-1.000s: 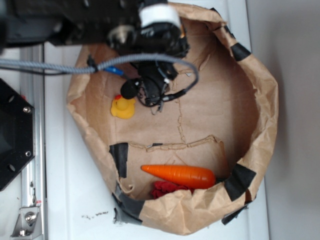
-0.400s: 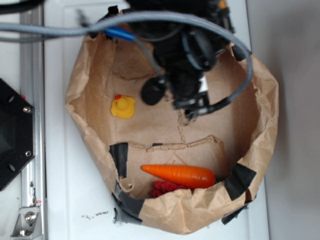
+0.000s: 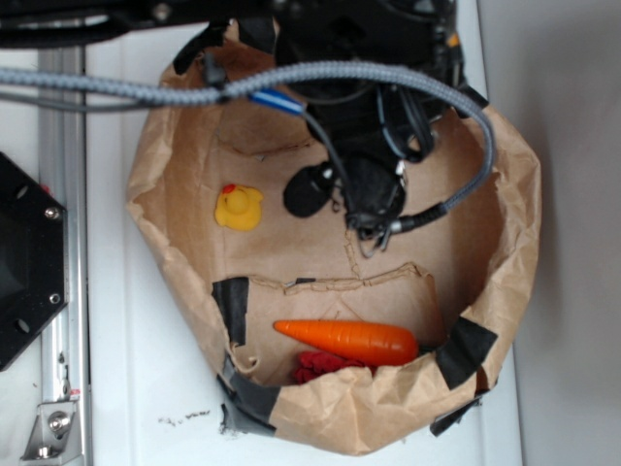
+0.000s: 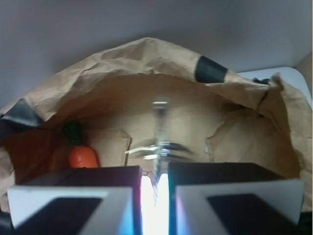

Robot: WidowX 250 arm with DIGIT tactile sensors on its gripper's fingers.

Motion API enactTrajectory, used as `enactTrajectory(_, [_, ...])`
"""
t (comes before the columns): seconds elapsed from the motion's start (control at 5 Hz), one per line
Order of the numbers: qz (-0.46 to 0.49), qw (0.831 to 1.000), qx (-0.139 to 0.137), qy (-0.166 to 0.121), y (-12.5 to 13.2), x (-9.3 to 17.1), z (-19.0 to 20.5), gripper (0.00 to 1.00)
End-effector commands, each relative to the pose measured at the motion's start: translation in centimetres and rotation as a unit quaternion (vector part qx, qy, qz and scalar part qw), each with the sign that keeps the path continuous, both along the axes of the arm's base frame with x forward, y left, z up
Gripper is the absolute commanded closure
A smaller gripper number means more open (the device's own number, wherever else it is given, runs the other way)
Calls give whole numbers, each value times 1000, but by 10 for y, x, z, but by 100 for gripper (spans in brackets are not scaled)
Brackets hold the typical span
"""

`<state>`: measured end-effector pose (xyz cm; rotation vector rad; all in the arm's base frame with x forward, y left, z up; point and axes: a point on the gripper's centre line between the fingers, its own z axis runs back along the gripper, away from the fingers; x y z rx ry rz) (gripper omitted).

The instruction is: Grab the silver keys.

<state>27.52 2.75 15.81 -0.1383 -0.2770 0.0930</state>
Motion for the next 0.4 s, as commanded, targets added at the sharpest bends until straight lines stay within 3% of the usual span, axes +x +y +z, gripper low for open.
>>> enactTrajectory(0.0, [-8, 999, 1, -32, 3, -6, 22, 100])
enactTrajectory(0.2, [-5, 1000, 2, -27, 3, -6, 19, 100])
